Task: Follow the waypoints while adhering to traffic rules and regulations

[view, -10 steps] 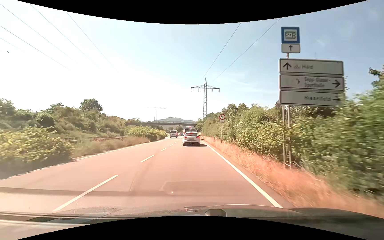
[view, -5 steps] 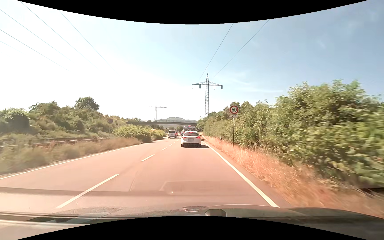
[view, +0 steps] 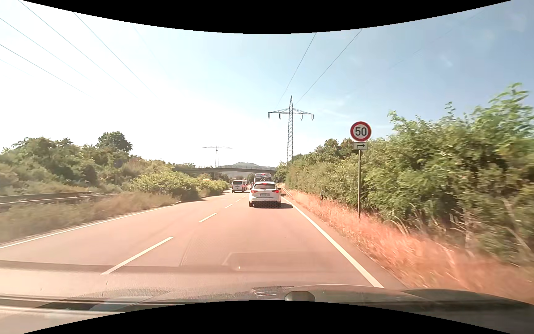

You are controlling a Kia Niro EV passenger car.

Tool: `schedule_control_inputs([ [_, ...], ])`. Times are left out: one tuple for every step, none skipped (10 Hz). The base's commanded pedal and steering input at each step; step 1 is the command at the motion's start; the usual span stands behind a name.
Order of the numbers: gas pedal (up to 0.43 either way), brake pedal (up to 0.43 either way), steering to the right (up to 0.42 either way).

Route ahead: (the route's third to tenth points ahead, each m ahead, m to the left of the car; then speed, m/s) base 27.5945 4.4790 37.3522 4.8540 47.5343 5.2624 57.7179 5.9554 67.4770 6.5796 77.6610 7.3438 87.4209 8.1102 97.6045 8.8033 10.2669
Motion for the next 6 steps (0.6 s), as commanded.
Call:
schedule_control_inputs([
  [0.000, 0.226, -0.005],
  [0.000, 0.226, -0.005],
  [0.000, 0.226, -0.005],
  [0.000, 0.232, -0.005],
  [0.000, 0.232, -0.005],
  [0.000, 0.232, -0.005],
])
